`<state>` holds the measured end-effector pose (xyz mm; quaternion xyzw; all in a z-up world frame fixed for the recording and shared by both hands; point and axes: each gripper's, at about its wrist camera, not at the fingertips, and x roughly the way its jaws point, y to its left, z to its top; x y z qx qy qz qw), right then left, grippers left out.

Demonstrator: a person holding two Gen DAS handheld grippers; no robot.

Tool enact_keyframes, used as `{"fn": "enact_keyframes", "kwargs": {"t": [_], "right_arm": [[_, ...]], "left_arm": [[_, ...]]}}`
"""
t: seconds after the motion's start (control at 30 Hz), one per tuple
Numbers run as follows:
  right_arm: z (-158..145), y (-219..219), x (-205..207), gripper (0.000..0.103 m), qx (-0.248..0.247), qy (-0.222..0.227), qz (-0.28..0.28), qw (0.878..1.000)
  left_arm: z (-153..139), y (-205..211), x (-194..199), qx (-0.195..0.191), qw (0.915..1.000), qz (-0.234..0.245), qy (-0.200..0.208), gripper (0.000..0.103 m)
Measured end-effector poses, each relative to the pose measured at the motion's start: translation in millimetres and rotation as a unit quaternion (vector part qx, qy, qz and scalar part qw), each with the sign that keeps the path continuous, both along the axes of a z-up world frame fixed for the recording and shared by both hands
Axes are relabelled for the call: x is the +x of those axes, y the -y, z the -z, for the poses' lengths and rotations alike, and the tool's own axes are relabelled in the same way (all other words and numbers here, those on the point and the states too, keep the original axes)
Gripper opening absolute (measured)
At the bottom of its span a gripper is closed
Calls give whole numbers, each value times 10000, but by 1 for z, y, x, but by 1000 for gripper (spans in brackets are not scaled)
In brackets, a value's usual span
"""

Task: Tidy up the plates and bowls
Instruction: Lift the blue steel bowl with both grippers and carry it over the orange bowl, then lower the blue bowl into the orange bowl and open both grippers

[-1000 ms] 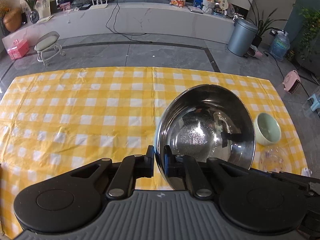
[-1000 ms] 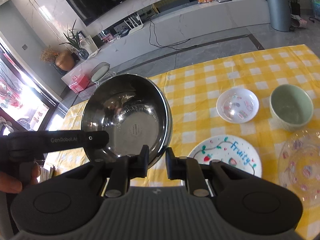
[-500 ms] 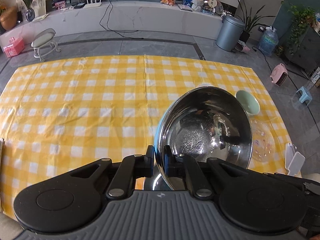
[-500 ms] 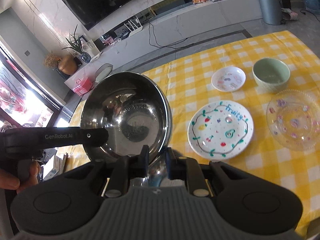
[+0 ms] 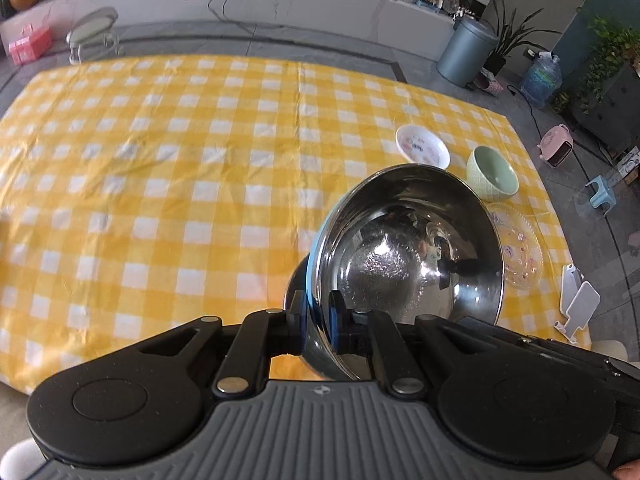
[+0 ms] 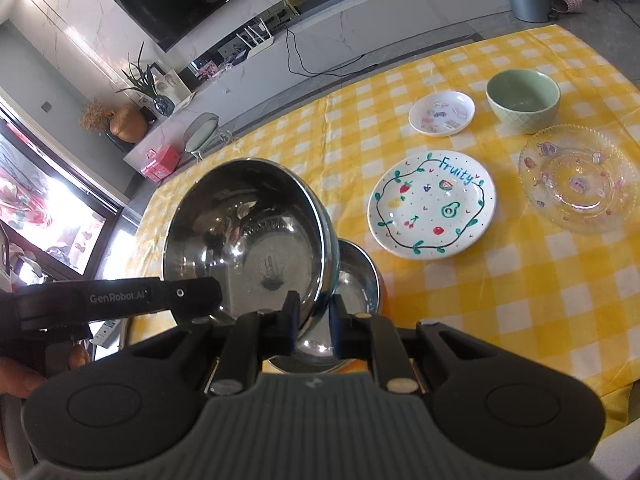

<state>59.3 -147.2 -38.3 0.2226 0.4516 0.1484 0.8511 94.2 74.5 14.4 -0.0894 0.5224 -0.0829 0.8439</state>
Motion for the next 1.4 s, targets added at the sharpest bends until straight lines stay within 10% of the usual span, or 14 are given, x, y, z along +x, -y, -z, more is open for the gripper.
{"fn": "enact_keyframes", "kwargs": {"t": [0.43,1.4], "right_arm": [[16,9,7,11,-165,-320,258,9990],[41,1,22,11,-89,-660,352,9972]], "left_arm": [[35,5,6,-255,9957,103,-890,16],[42,12,19,48,9927,28,-1206,25]]}}
